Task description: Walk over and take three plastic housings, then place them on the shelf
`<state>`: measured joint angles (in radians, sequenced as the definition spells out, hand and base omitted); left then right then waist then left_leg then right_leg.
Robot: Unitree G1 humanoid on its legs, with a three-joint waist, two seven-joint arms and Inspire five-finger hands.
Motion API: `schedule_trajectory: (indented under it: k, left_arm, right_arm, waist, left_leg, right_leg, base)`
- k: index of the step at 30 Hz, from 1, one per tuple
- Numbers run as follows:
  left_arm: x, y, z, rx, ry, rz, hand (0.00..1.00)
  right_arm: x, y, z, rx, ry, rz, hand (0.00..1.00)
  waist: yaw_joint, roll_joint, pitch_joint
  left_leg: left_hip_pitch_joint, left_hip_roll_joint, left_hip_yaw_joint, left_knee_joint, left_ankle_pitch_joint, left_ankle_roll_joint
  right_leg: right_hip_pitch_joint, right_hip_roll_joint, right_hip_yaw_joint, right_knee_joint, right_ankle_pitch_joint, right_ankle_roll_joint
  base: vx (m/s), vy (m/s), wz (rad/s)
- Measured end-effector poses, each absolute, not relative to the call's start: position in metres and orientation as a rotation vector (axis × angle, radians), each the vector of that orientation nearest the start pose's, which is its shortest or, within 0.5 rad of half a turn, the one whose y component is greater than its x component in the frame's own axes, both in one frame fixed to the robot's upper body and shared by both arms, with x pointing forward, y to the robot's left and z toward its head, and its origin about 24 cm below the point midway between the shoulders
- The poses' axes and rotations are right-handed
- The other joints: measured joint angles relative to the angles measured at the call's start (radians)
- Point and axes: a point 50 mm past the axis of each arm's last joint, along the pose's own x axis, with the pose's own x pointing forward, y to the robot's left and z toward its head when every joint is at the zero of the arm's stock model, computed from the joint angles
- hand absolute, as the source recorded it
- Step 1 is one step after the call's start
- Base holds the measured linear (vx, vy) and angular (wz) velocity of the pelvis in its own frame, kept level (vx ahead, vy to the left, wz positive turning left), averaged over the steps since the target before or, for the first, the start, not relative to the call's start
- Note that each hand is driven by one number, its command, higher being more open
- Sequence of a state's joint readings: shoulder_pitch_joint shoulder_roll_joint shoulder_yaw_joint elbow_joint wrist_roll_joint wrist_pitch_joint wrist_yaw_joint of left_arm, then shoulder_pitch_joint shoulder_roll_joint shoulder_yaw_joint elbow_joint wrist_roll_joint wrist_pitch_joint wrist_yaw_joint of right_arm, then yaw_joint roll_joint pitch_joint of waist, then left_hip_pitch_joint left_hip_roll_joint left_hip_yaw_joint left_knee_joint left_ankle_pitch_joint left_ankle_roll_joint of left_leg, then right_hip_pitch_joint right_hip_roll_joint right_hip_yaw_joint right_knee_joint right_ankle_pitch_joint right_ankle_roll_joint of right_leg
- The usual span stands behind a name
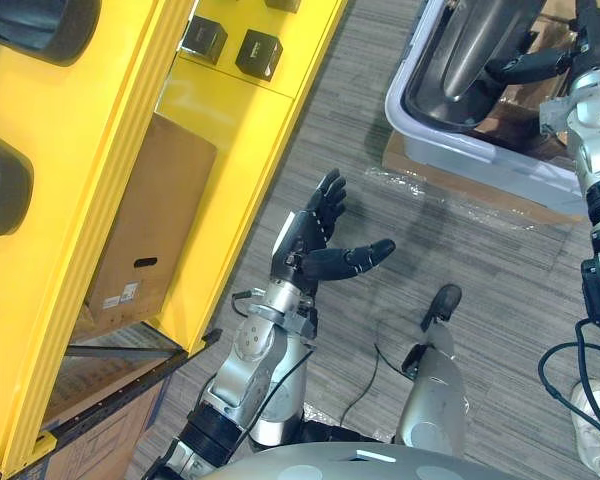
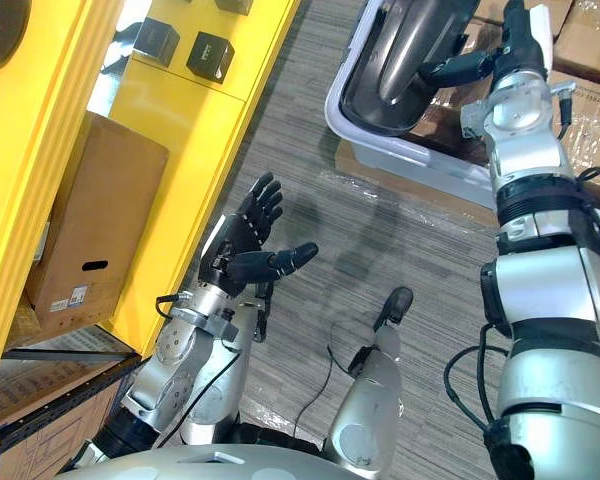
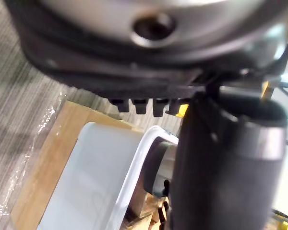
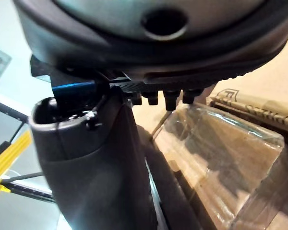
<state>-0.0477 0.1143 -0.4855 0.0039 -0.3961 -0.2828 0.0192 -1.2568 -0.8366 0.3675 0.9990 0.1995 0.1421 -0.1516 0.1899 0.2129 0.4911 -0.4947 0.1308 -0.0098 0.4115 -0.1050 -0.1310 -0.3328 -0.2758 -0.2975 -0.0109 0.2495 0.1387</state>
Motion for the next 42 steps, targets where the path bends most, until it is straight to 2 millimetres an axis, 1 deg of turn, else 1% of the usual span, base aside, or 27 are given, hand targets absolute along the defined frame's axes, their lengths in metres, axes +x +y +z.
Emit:
schedule_trajectory:
  k: [3, 5, 7, 9, 11, 15, 18, 22, 25, 27, 29, 30, 32, 33, 34, 35, 36, 37, 38, 40, 41, 42]
  left_arm:
    - [0.234, 0.059, 0.063, -0.331, -0.177, -0.432, 1.00]
    - [0.233, 0.058, 0.062, -0.332, -0.171, -0.429, 1.00]
    - [0.233, 0.059, 0.061, -0.333, -0.167, -0.424, 1.00]
    - [0.232, 0.059, 0.060, -0.335, -0.168, -0.421, 1.00]
    - [0.231, 0.061, 0.058, -0.340, -0.160, -0.414, 1.00]
    - [0.225, 0.068, 0.050, -0.387, -0.130, -0.359, 1.00]
    - [0.221, 0.075, 0.044, -0.401, -0.106, -0.325, 1.00]
    - [0.216, 0.081, 0.038, -0.420, -0.083, -0.291, 1.00]
    - [0.210, 0.086, 0.038, -0.421, -0.091, -0.279, 1.00]
    - [0.209, 0.088, 0.040, -0.422, -0.101, -0.278, 1.00]
    - [0.212, 0.091, 0.047, -0.437, -0.136, -0.283, 1.00]
    - [0.212, 0.092, 0.049, -0.466, -0.142, -0.288, 1.00]
    - [0.217, 0.096, 0.058, -0.616, -0.163, -0.326, 1.00]
    - [0.221, 0.096, 0.062, -0.648, -0.175, -0.340, 1.00]
    - [0.228, 0.098, 0.068, -0.709, -0.183, -0.363, 1.00]
    - [0.237, 0.097, 0.074, -0.760, -0.180, -0.385, 1.00]
    - [0.242, 0.096, 0.077, -0.775, -0.181, -0.399, 1.00]
    - [0.252, 0.093, 0.084, -0.816, -0.174, -0.439, 1.00]
    - [0.256, 0.092, 0.088, -0.840, -0.170, -0.461, 1.00]
    - [0.275, 0.085, 0.099, -0.927, -0.136, -0.527, 1.00]
    - [0.286, 0.083, 0.104, -0.954, -0.116, -0.544, 1.00]
    - [0.291, 0.083, 0.106, -0.965, -0.104, -0.549, 1.00]
  right_arm:
    - [0.380, -0.323, 0.299, -0.642, -0.058, -0.556, 0.00]
    - [0.377, -0.331, 0.295, -0.676, 0.021, -0.600, 0.00]
    - [0.377, -0.334, 0.292, -0.716, 0.075, -0.619, 0.00]
    - [0.376, -0.336, 0.290, -0.731, 0.104, -0.636, 0.00]
    - [0.374, -0.341, 0.282, -0.803, 0.174, -0.667, 0.00]
    - [0.375, -0.341, 0.278, -0.809, 0.209, -0.660, 0.00]
    - [0.373, -0.343, 0.278, -0.845, 0.230, -0.683, 0.00]
    - [0.370, -0.349, 0.275, -0.849, 0.238, -0.741, 0.00]
    - [0.368, -0.351, 0.279, -0.867, 0.176, -0.824, 0.00]
    - [0.368, -0.350, 0.283, -0.877, 0.126, -0.856, 0.00]
    - [0.369, -0.347, 0.288, -0.888, 0.051, -0.872, 0.00]
    - [0.369, -0.347, 0.289, -0.890, 0.034, -0.874, 0.00]
    - [0.369, -0.344, 0.294, -0.915, -0.030, -0.886, 0.00]
    - [0.369, -0.343, 0.296, -0.930, -0.046, -0.890, 0.00]
    - [0.370, -0.339, 0.300, -0.934, -0.090, -0.889, 0.00]
    - [0.370, -0.334, 0.307, -0.957, -0.150, -0.893, 0.00]
    - [0.370, -0.331, 0.312, -0.954, -0.192, -0.899, 0.00]
    - [0.368, -0.324, 0.323, -0.961, -0.284, -0.918, 0.00]
    - [0.367, -0.320, 0.329, -0.961, -0.330, -0.922, 0.00]
    - [0.366, -0.303, 0.343, -0.976, -0.471, -0.902, 0.00]
    - [0.368, -0.292, 0.346, -0.978, -0.525, -0.879, 0.00]
    - [0.369, -0.284, 0.348, -0.970, -0.556, -0.861, 0.00]
  waist:
    - [0.005, 0.000, 0.000]
    - [0.007, 0.000, 0.000]
    - [0.010, 0.000, 0.000]
    - [0.016, 0.001, 0.000]
    - [0.029, 0.001, 0.000]
    - [0.025, 0.002, -0.001]
    - [0.024, 0.002, -0.001]
    - [0.026, 0.001, -0.001]
    - [0.021, 0.000, 0.000]
    - [0.016, -0.001, 0.000]
    - [-0.001, -0.005, 0.003]
    - [-0.005, -0.007, 0.004]
    - [-0.014, -0.010, 0.007]
    - [-0.016, -0.012, 0.008]
    - [-0.016, -0.021, 0.014]
    - [-0.023, -0.026, 0.016]
    - [-0.028, -0.028, 0.017]
    - [-0.033, -0.033, 0.020]
    - [-0.034, -0.039, 0.021]
    - [-0.035, -0.065, 0.023]
    - [-0.047, -0.084, 0.022]
    - [-0.059, -0.095, 0.021]
  left_leg:
    - [-0.003, 0.001, -0.004, 0.008, 0.000, 0.000]
    - [-0.003, 0.002, -0.011, 0.016, 0.000, 0.000]
    - [-0.001, 0.002, -0.013, 0.019, 0.000, 0.000]
    - [0.000, 0.002, -0.013, 0.014, 0.005, 0.001]
    - [0.018, 0.002, -0.012, -0.014, 0.021, -0.003]
    - [0.053, 0.002, -0.008, -0.056, 0.042, -0.006]
    - [0.070, 0.002, -0.006, -0.089, 0.062, -0.009]
    - [0.096, 0.002, -0.007, -0.130, 0.084, -0.014]
    - [0.113, 0.002, -0.005, -0.161, 0.102, -0.016]
    - [0.123, 0.003, -0.003, -0.177, 0.110, -0.017]
    - [0.130, 0.004, -0.003, -0.190, 0.119, -0.019]
    - [0.132, 0.004, -0.003, -0.191, 0.119, -0.019]
    - [0.140, 0.011, -0.001, -0.191, 0.119, -0.020]
    - [0.143, 0.013, 0.000, -0.191, 0.119, -0.021]
    - [0.151, 0.020, 0.005, -0.195, 0.119, -0.025]
    - [0.154, 0.025, 0.005, -0.201, 0.123, -0.028]
    - [0.156, 0.026, 0.005, -0.206, 0.126, -0.030]
    - [0.158, 0.030, 0.009, -0.209, 0.128, -0.032]
    - [0.160, 0.034, 0.015, -0.210, 0.128, -0.033]
    - [0.186, 0.049, 0.041, -0.227, 0.130, -0.039]
    - [0.196, 0.056, 0.051, -0.229, 0.132, -0.041]
    - [0.199, 0.059, 0.054, -0.232, 0.132, -0.042]
  right_leg:
    - [0.000, 0.000, -0.003, 0.010, -0.001, -0.002]
    - [0.001, 0.000, -0.009, 0.026, -0.007, -0.010]
    - [0.004, 0.000, -0.016, 0.028, -0.010, -0.013]
    - [0.004, 0.000, -0.022, 0.028, -0.012, -0.016]
    - [0.010, -0.001, -0.024, 0.028, -0.014, -0.020]
    - [0.025, -0.001, -0.026, 0.028, -0.018, -0.025]
    - [0.026, -0.001, -0.027, 0.028, -0.019, -0.026]
    - [0.035, -0.001, -0.031, 0.027, -0.021, -0.029]
    - [0.038, -0.001, -0.032, 0.026, -0.021, -0.029]
    - [0.040, -0.001, -0.032, 0.026, -0.021, -0.029]
    - [0.042, 0.000, -0.035, 0.025, -0.021, -0.029]
    - [0.043, 0.000, -0.036, 0.025, -0.021, -0.029]
    - [0.052, 0.006, -0.036, 0.022, -0.021, -0.029]
    - [0.055, 0.008, -0.035, 0.022, -0.021, -0.029]
    - [0.057, 0.015, -0.028, 0.022, -0.021, -0.030]
    - [0.057, 0.020, -0.027, 0.021, -0.020, -0.030]
    - [0.057, 0.022, -0.027, 0.020, -0.020, -0.031]
    - [0.057, 0.027, -0.023, 0.012, -0.015, -0.036]
    - [0.057, 0.031, -0.019, 0.007, -0.012, -0.038]
    - [0.057, 0.046, 0.003, -0.002, -0.005, -0.044]
    - [0.057, 0.054, 0.013, -0.002, -0.005, -0.045]
    - [0.057, 0.056, 0.016, -0.002, -0.005, -0.045]
  base:
    - [-0.05, 0.006, 0.02]
    - [-0.05, 0.014, 0.05]
    - [-0.05, 0.006, 0.01]
    - [-0.04, -0.003, 0.01]
    - [-0.02, -0.011, 0.02]
    - [0.00, -0.006, 0.01]
    - [0.00, 0.000, 0.00]
    - [0.00, -0.002, 0.01]
    - [0.00, 0.000, 0.00]
    - [0.00, 0.000, 0.00]
    - [0.00, 0.000, 0.00]
    - [0.00, 0.000, 0.00]
    - [0.00, -0.002, -0.04]
    - [0.00, -0.006, -0.09]
    - [-0.01, -0.024, -0.11]
    - [-0.01, -0.026, -0.10]
    - [-0.02, -0.026, -0.06]
    - [-0.01, -0.010, -0.10]
    - [-0.01, -0.016, -0.24]
    - [0.01, -0.028, -0.37]
    - [0.01, -0.029, -0.30]
    - [0.02, -0.022, -0.23]
